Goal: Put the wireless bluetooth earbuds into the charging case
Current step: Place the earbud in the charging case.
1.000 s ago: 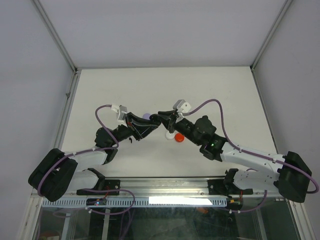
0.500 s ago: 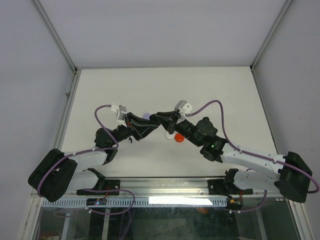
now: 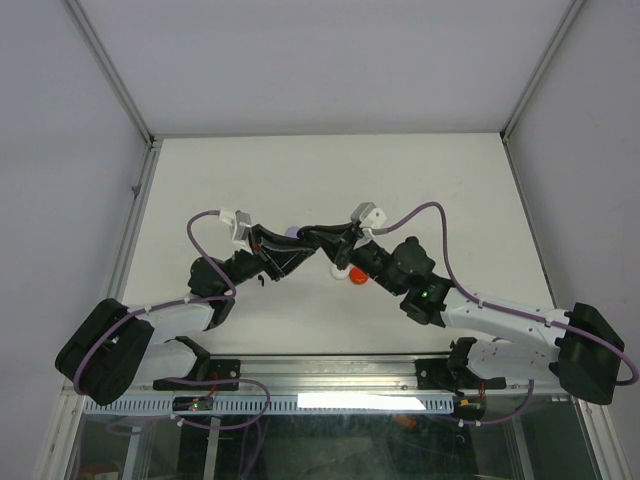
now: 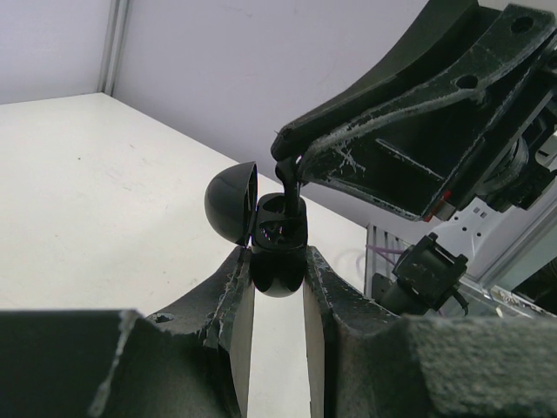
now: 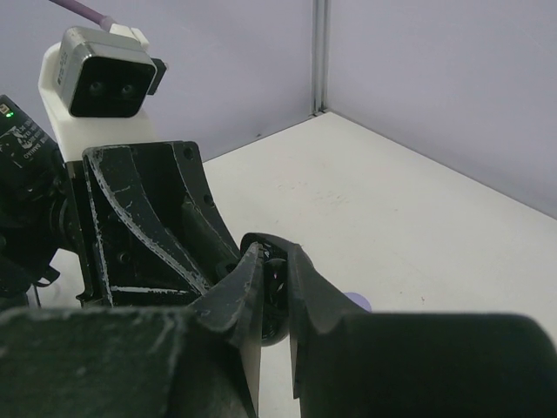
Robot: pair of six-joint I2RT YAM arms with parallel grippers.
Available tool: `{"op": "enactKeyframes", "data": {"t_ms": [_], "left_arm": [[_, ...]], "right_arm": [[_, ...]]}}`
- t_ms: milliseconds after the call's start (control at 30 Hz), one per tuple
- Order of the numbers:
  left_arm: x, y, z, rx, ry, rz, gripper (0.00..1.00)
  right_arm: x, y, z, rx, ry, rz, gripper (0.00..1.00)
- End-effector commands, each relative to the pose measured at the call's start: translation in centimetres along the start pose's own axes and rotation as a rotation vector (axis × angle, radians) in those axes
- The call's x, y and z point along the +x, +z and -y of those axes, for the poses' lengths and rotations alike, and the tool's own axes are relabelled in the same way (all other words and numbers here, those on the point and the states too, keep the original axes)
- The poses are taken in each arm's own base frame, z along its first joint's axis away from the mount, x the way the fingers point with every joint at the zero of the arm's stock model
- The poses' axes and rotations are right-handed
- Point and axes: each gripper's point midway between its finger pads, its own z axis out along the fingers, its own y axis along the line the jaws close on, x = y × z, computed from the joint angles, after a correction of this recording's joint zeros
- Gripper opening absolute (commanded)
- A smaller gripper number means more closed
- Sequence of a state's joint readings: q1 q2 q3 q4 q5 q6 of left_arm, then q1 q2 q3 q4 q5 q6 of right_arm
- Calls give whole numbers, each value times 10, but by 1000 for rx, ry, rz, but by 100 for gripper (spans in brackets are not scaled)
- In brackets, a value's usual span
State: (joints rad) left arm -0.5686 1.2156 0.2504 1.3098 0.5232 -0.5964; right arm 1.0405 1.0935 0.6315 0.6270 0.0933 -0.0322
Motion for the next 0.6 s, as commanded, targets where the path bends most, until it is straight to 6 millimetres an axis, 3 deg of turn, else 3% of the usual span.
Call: {"op": "enactKeyframes", "data": {"t_ms": [0, 333, 567], "left_arm": [[-29, 1, 13, 32, 40, 114, 0], [-23, -1, 17, 72, 102, 90, 0], [-19, -5, 20, 95, 197, 77, 0]], "right_arm": [[-9, -3, -6, -9, 30, 46, 9], [-5, -5, -11, -40, 42, 33, 13], [-6, -9, -9, -28, 40, 30, 25]]}}
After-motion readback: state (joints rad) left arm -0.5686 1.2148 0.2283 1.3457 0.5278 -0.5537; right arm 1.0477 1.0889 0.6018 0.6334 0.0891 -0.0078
